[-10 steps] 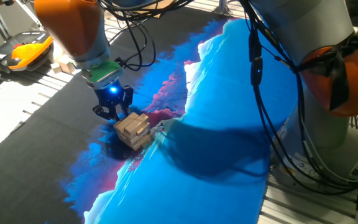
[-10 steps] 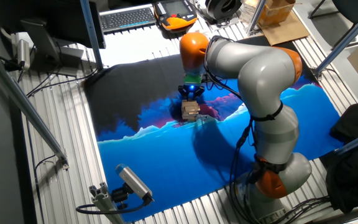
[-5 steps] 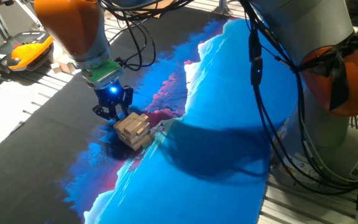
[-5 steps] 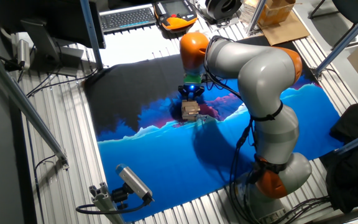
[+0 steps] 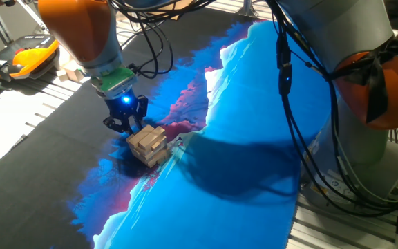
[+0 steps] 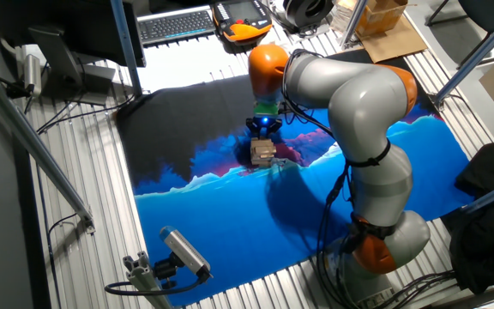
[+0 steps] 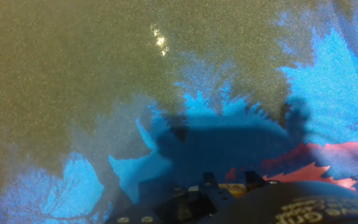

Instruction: Play Jenga

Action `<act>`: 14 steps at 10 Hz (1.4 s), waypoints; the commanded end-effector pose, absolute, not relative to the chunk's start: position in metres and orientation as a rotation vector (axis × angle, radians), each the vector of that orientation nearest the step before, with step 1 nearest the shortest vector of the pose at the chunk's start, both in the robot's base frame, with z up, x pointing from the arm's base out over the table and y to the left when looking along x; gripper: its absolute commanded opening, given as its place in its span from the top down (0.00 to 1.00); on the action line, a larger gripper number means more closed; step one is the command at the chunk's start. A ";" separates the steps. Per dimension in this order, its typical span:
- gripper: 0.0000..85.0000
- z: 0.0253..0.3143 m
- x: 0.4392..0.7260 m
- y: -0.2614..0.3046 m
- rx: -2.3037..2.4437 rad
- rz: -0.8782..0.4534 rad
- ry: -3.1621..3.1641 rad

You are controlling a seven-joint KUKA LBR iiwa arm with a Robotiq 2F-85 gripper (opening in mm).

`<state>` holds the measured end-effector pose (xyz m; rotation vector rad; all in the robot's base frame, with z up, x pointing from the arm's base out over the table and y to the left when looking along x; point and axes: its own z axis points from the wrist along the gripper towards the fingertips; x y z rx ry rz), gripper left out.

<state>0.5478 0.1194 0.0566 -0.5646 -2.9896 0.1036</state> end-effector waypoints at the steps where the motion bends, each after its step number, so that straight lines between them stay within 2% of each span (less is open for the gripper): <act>1: 0.80 0.057 0.548 0.119 -0.567 0.104 -2.989; 14: 0.80 0.056 0.553 0.117 -0.567 0.109 -2.992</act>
